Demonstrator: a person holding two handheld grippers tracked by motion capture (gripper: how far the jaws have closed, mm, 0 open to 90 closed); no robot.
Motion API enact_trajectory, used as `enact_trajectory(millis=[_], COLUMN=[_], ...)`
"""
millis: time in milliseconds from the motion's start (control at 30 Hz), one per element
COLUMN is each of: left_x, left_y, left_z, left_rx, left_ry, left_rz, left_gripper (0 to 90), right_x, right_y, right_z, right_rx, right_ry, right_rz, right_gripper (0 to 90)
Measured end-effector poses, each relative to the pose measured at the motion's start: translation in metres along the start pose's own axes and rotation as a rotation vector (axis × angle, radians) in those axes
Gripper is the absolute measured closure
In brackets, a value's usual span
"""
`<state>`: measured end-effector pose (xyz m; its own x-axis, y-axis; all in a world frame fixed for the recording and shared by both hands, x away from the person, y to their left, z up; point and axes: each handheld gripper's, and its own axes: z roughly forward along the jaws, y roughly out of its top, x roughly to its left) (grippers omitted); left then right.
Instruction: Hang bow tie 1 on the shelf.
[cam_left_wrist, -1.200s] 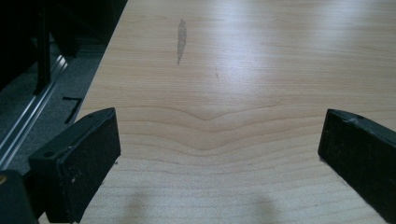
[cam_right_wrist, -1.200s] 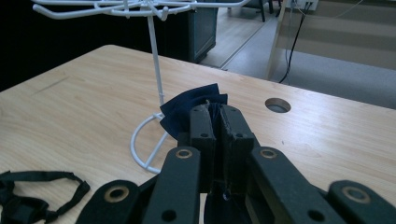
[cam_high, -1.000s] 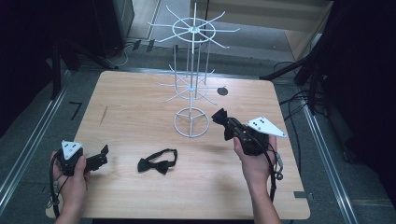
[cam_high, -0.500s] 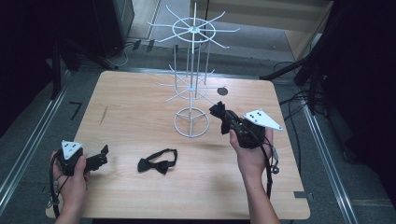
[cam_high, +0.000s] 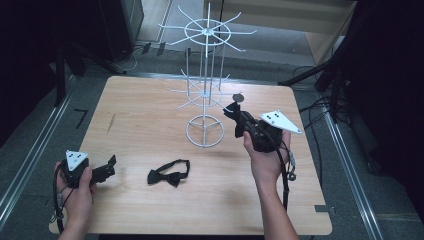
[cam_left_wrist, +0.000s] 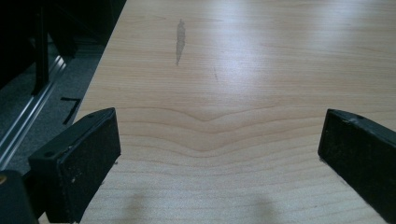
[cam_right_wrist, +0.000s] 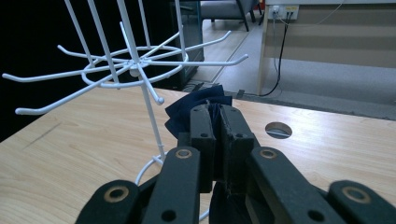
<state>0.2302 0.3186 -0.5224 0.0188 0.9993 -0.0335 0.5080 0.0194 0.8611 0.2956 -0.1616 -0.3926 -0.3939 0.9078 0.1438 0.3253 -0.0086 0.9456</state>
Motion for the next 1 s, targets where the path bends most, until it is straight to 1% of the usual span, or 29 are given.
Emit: enact_trajectory(millis=[67, 133, 433, 700, 800, 1000], left_x=[0.000, 0.000, 0.000, 0.000, 0.000, 0.000], left_y=[0.000, 0.000, 0.000, 0.000, 0.000, 0.000], left_z=[0.000, 0.000, 0.000, 0.000, 0.000, 0.000], left_rx=[0.000, 0.000, 0.000, 0.002, 0.002, 0.003], left_ry=[0.000, -0.001, -0.002, -0.004, -0.005, -0.007], left_rz=[-0.001, 0.000, 0.000, 0.002, 0.001, 0.000], left_gripper=[0.0, 0.0, 0.0, 0.0, 0.0, 0.0], right_x=[0.000, 0.001, 0.005, 0.009, 0.011, 0.016], right_y=[0.001, 0.002, 0.008, 0.013, 0.014, 0.018], right_z=[0.001, 0.001, 0.000, 0.001, 0.001, -0.001], right_rx=[-0.005, -0.008, -0.028, -0.033, -0.036, -0.047], right_ry=[-0.003, -0.005, -0.005, 0.001, 0.003, 0.015], right_rz=[-0.001, 0.008, -0.003, -0.006, -0.015, -0.011], right_gripper=[86.1, 86.1, 86.0, 86.1, 86.0, 86.0])
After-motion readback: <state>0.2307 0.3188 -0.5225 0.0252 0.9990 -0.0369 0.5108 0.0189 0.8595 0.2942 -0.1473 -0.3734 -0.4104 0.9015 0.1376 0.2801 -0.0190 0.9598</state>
